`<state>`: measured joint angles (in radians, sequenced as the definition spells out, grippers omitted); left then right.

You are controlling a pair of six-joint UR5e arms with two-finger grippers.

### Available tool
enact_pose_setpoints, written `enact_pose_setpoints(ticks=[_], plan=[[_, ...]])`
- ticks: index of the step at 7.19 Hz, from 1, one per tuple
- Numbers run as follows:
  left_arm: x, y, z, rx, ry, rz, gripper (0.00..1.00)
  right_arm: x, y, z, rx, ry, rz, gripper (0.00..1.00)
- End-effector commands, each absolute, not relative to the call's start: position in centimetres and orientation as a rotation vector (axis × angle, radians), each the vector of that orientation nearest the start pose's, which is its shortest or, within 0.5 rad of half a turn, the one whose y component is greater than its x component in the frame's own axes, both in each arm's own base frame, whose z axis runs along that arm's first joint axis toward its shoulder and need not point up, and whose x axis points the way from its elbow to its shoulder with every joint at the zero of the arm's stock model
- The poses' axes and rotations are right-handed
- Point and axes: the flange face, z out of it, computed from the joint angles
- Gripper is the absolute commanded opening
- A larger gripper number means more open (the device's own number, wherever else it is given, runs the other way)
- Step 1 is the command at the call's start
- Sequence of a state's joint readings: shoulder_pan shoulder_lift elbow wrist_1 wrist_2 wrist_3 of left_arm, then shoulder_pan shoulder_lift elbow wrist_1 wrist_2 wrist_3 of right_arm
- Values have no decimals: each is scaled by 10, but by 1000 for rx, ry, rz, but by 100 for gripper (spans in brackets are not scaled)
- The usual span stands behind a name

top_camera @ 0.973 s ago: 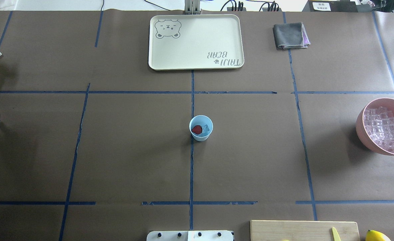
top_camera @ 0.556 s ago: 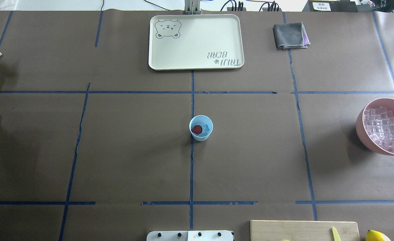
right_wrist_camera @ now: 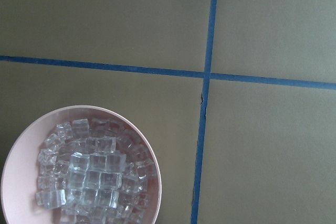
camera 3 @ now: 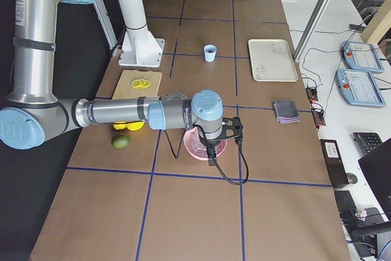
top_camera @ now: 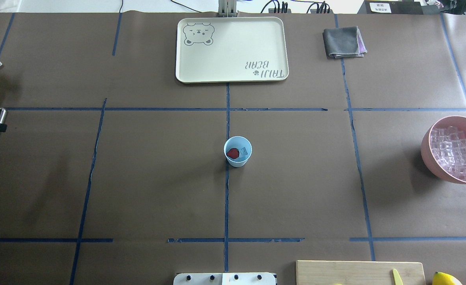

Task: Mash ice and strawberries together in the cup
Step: 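Lift the metal rod with the left gripper and carry it over the cup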

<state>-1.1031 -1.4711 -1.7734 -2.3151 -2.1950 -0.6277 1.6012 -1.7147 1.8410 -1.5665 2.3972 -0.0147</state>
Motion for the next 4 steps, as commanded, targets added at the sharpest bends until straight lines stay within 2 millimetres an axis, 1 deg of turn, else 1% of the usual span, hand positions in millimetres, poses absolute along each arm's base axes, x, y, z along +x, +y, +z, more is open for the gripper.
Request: enact_pose_setpoints(ticks=[1, 2, 3, 4], plan=[[158, -493, 398, 664, 969, 124, 0, 73, -429, 585, 142, -824, -41, 100], [162, -496, 351, 726, 1027, 109, 0, 73, -430, 586, 143, -822, -42, 100], [183, -497, 316, 780, 1087, 91, 0, 73, -430, 584, 145, -822, -43, 100], [237, -484, 294, 897, 1120, 39, 0, 73, -430, 584, 147, -824, -44, 100]])
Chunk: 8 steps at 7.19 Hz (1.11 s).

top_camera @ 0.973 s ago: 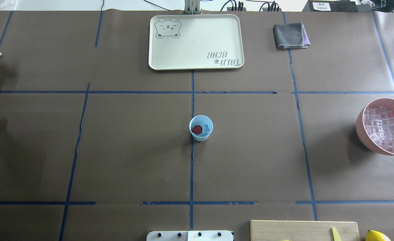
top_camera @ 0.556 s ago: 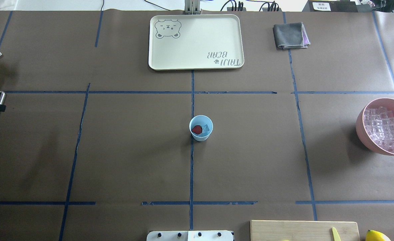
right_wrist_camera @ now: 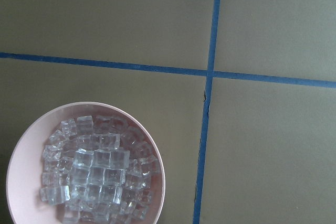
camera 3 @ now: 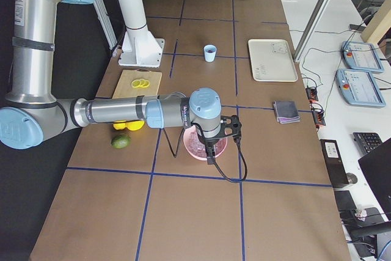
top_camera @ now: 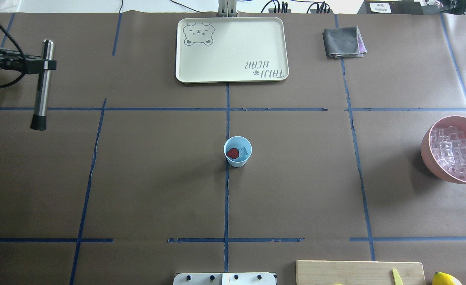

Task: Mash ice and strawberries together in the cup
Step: 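Lift the metal rod with the left gripper and carry it over the cup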

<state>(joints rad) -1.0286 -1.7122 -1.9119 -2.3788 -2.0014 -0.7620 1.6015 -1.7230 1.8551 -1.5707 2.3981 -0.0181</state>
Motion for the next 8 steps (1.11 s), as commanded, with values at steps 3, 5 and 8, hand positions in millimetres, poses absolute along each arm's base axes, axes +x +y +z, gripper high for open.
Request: enact_pose_setpoints(ticks=[3, 5, 8], plan=[[339, -430, 229, 1191, 1257, -95, 0, 73, -431, 583, 147, -822, -44, 100], [340, -407, 226, 1360, 1275, -172, 0, 73, -431, 582, 155, -822, -47, 100], [408, -376, 216, 1555, 1287, -258, 0, 74, -434, 583, 156, -813, -47, 100]])
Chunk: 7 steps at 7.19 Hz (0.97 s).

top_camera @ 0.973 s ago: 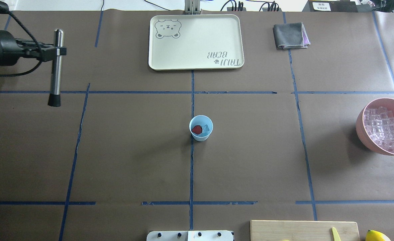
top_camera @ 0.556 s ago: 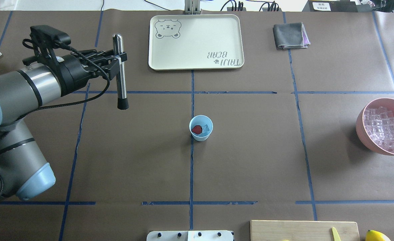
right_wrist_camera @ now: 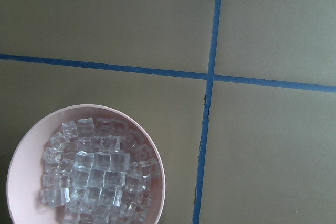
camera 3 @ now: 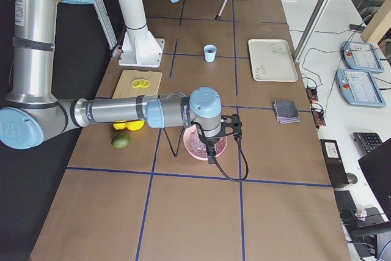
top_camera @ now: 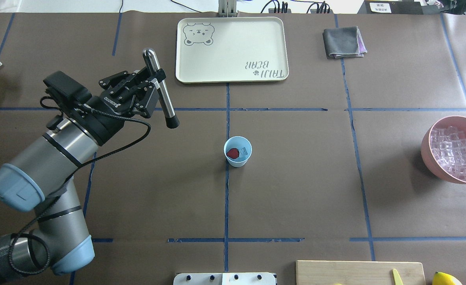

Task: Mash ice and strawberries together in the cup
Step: 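Lift the metal rod with the left gripper and carry it over the cup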

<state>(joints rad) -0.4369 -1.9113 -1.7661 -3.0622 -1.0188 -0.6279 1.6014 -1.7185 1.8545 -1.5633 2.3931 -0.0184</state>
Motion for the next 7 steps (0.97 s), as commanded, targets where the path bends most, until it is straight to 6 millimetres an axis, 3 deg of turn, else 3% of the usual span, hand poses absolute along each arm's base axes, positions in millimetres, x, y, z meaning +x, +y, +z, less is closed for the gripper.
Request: enact_pose_setpoints(ticks=[1, 2, 3, 4, 6, 7], plan=[[415, -377, 201, 1566, 1297, -264, 0, 73, -434, 583, 155, -811, -49, 100], [417, -377, 184, 1577, 1321, -284, 0, 73, -434, 584, 153, -811, -47, 100], [421, -379, 179, 1578, 1325, -287, 0, 73, -434, 585, 150, -813, -46, 100], [437, -380, 186, 1563, 1314, -270, 0, 73, -434, 585, 150, -817, -47, 100], [480, -379, 163, 1541, 1344, -241, 0, 73, -433, 586, 142, -819, -44, 100], [500, -362, 158, 1516, 1367, -222, 0, 73, -433, 586, 142, -819, -44, 100]])
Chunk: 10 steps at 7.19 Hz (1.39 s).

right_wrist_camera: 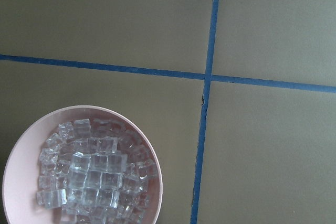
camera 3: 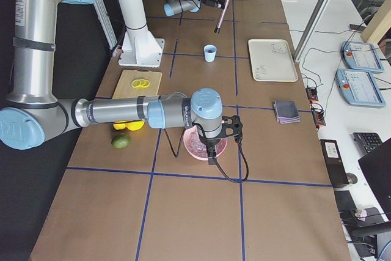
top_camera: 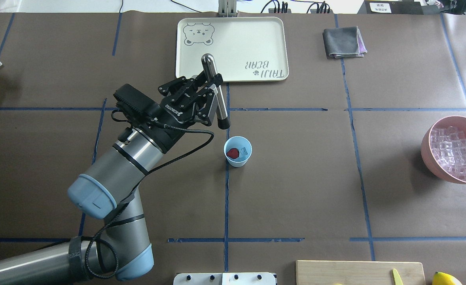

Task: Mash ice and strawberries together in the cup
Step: 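Lift the metal rod with the left gripper and carry it over the cup, then push the rod down into the cup with the left gripper to mash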

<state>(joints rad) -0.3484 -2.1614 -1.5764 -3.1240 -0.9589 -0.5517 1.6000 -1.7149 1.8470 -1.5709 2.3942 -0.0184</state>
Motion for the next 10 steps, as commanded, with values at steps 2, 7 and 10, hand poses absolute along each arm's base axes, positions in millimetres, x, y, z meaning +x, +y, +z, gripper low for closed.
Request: enact_pose_setpoints(ticks=[2, 7, 10], plan=[[518, -363, 171, 1496, 1335, -191, 0, 73, -433, 587, 140, -821, -42, 100], [533, -358, 176, 1484, 1325, -180, 0, 73, -433, 591, 131, -823, -39, 100], [542, -361, 189, 1473, 1298, -179, 0, 73, -433, 592, 129, -820, -38, 100]])
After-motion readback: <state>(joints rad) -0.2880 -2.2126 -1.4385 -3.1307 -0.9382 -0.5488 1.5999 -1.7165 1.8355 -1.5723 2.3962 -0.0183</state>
